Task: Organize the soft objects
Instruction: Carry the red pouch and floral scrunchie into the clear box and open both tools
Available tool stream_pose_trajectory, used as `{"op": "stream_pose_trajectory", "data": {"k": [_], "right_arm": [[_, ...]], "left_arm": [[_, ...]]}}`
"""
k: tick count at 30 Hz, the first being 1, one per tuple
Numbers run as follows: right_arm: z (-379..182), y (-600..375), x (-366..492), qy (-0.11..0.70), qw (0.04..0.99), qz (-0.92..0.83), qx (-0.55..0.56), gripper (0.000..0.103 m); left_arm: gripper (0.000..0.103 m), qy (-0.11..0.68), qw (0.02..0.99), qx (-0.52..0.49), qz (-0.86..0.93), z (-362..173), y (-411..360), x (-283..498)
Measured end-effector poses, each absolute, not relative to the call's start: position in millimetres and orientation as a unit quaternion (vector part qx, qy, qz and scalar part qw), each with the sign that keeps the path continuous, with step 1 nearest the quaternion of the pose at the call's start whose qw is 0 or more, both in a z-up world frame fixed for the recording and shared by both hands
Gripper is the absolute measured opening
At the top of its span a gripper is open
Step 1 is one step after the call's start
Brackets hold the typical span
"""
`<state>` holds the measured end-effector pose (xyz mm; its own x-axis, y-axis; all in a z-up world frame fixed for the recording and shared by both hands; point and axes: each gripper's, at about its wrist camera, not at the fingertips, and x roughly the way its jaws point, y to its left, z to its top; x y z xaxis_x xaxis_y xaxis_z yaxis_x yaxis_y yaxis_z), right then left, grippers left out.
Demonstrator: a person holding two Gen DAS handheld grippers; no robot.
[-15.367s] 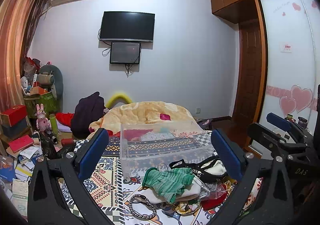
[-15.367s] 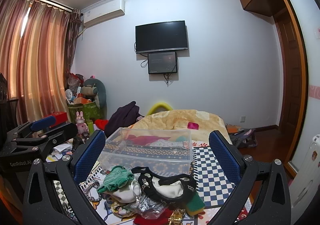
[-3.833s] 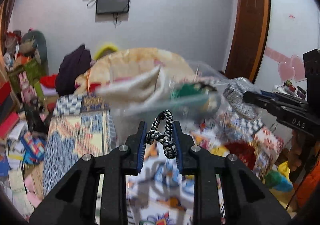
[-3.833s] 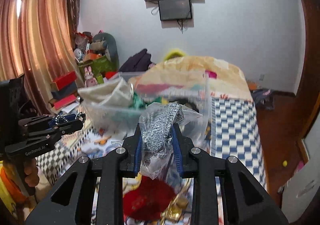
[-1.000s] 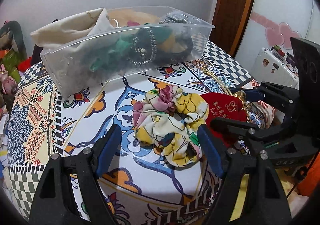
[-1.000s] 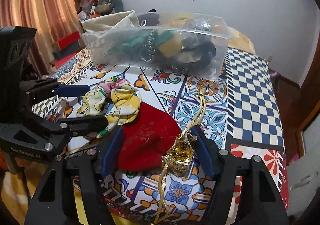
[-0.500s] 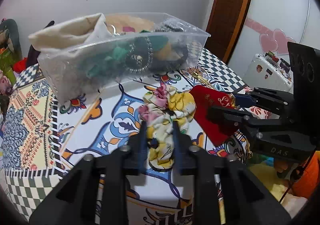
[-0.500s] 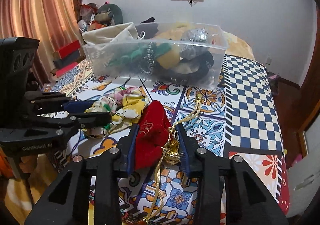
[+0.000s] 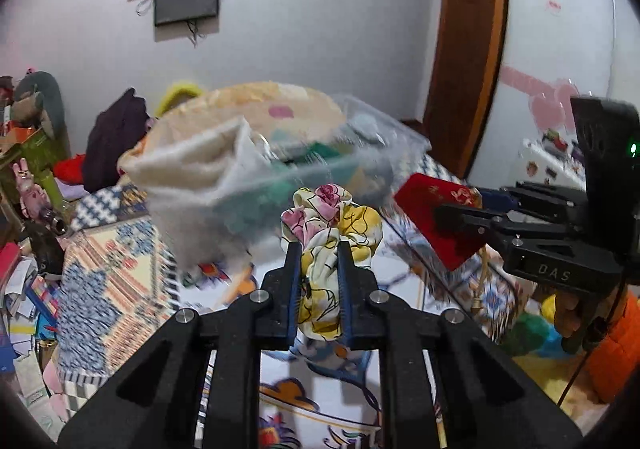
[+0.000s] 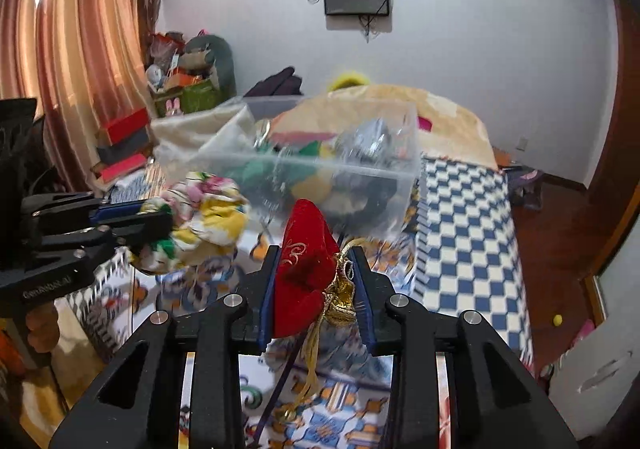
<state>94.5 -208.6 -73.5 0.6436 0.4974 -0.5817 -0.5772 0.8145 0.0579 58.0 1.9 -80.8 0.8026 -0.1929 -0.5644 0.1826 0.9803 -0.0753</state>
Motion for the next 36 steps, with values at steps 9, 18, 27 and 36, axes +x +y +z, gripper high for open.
{"op": "stream_pose_trajectory", "data": {"k": [9,18,27,36], "right_arm": [[-43,-199,109,0.249,0.923,0.284,-0.07,0.03],[-26,-177,141,0.227,0.928,0.291,-0.049,0.03],[-31,-149,160,0.235,0.923,0.3,-0.055,0.03],[-55,-129,178,0.281,0.91,0.299,-0.06,0.03]], "left_arm": [[0.016,0.242,0.968,-0.023,-0.064,-35,36,70],[0.016,0.223,0.974,-0.024,-0.031,-26,49,104],[0.016,0.261,0.965,-0.03,-0.017,-53,49,141],[0.016,0.283,0.959,-0.018,-0.017,-71,48,153]]}}
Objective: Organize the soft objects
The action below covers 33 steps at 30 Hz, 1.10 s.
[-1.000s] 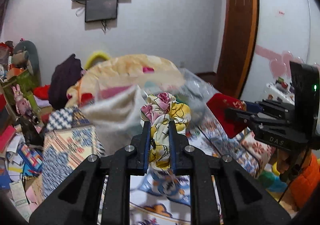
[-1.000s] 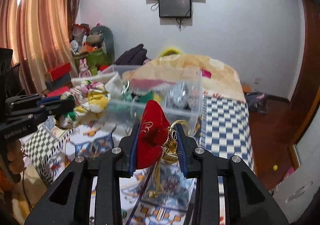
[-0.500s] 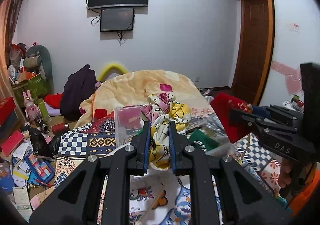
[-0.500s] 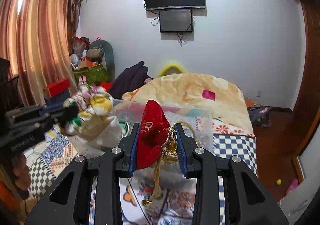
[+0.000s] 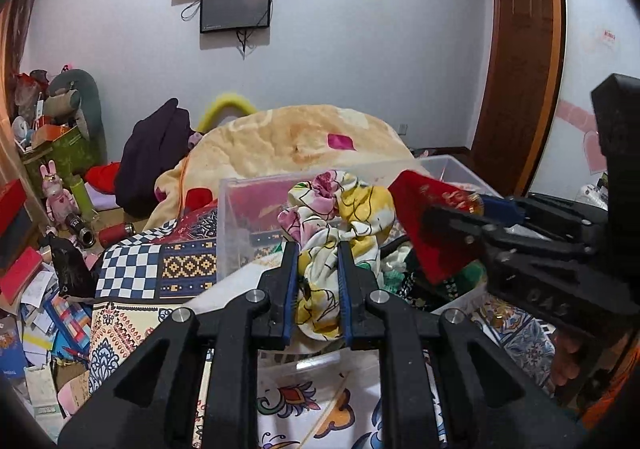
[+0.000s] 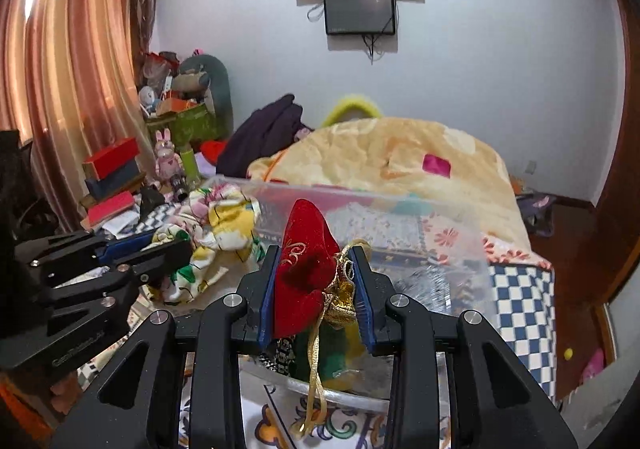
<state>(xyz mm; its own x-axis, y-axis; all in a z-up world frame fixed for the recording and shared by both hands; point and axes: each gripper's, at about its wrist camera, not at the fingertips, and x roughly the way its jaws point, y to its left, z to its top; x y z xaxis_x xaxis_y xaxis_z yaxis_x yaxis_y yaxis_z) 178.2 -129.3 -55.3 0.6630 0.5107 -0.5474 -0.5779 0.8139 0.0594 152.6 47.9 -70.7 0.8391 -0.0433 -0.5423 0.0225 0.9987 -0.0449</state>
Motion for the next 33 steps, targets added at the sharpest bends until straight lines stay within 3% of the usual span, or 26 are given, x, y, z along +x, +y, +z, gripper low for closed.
{"op": "stream_pose_trajectory", "data": {"k": [7,14,16,25,29,33], "right_arm": [[-67,-119,178,0.3,0.903,0.294,-0.091,0.033],[-57,-125,176,0.293,0.906,0.291,-0.094,0.051],[-52,-131,172,0.287,0.908,0.292,-0.089,0.053],[-18,-153,148,0.239,0.921,0.301,-0.059,0.053],[2,-164,128,0.201,0.93,0.303,-0.05,0.054],[15,-177,108,0.168,0.937,0.306,-0.036,0.065]], "left_arm": [[0.023,0.298,0.954,-0.013,-0.019,-78,45,155],[0.05,0.287,0.957,-0.018,-0.02,-71,48,142],[0.054,0.276,0.961,-0.02,-0.02,-66,48,134],[0.056,0.206,0.978,-0.026,-0.023,-27,48,90],[0.067,0.171,0.985,-0.026,-0.025,-8,45,70],[0.079,0.14,0.989,-0.025,-0.029,8,40,50]]}}
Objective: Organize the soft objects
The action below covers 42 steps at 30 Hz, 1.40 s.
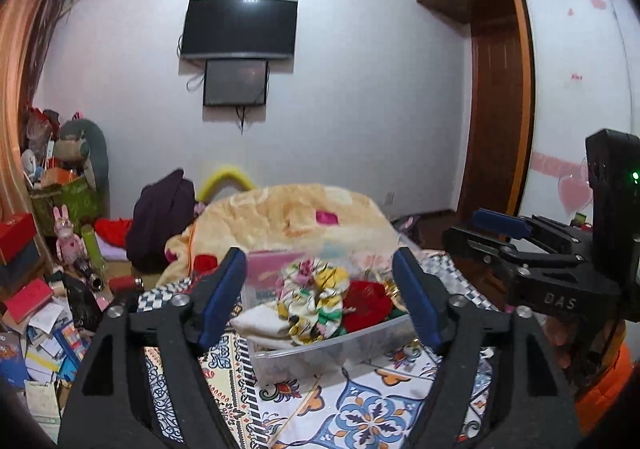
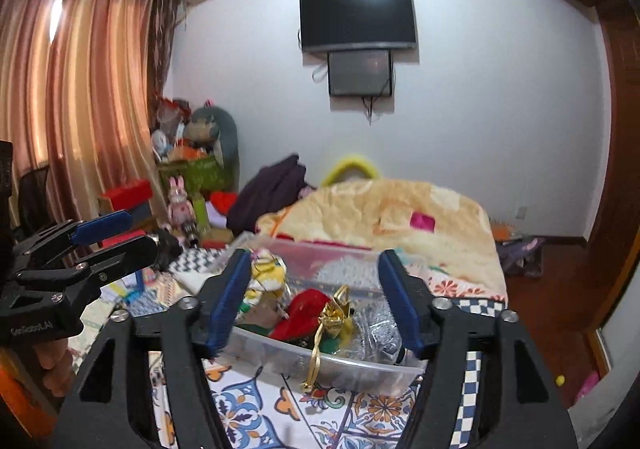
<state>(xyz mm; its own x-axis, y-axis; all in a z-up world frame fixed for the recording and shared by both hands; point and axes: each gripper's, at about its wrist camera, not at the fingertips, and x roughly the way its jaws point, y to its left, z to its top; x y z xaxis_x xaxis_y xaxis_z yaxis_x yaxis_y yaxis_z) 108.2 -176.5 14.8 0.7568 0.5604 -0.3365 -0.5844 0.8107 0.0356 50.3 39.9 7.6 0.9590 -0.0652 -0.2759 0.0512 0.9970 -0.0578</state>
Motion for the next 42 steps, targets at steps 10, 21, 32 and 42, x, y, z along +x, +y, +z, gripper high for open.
{"op": "stream_pose_trajectory", "data": {"k": [10,21,32,42], "right_arm": [[28,-186,76,0.111,0.952,0.284,-0.035,0.083],[26,-191,69,0.095,0.954,0.283,-0.017,0.099],[22,-194,64,0.096,0.954,0.283,-0.017,0.099],[22,-195,61,0.094,0.954,0.284,-0.014,0.1]], "left_arm": [[0.103,0.104,0.994,-0.031,-0.03,23,36,23],[0.103,0.105,0.993,-0.036,-0.03,23,34,19],[0.103,0.108,0.994,-0.025,-0.023,23,30,18],[0.103,0.109,0.993,-0.024,-0.023,22,28,19]]}}
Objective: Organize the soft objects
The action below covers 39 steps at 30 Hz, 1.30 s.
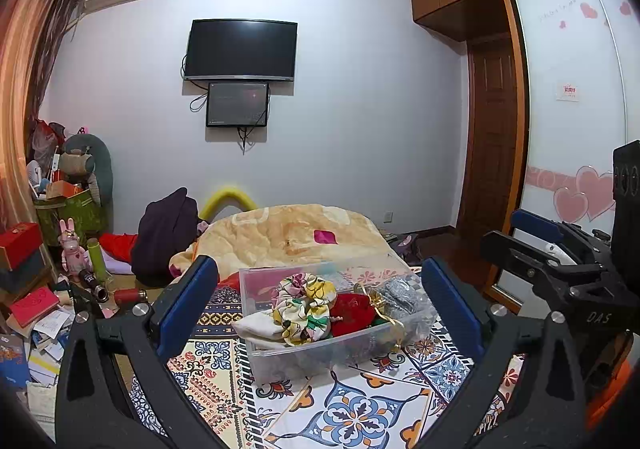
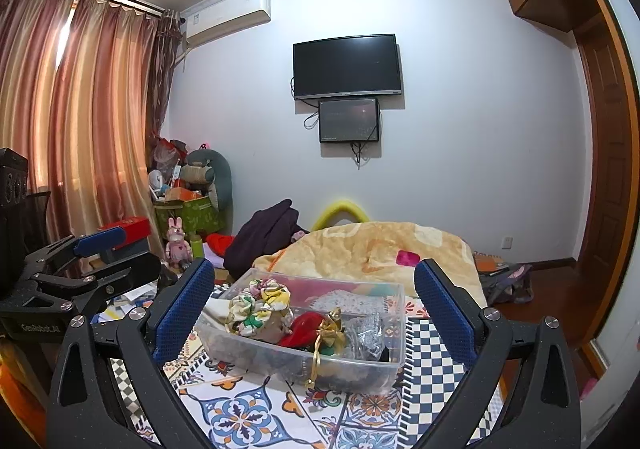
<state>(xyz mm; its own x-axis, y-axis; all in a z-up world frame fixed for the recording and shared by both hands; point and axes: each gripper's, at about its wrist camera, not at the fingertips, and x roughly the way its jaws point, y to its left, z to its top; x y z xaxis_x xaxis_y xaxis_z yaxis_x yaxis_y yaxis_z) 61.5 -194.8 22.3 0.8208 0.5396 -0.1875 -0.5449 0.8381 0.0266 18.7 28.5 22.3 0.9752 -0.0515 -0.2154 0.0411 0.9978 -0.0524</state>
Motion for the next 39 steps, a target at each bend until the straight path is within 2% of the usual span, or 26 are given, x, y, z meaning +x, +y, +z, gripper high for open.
{"op": "stream_pose_trajectory", "data": {"k": [39], "right_arm": [[22.7,-195.3,56.9,0.094,0.953,0.288,-0.008,0.103]], "left_arm": [[0.103,0.108,0.993,-0.025,-0.028,23.9,23.2,17.6]]}}
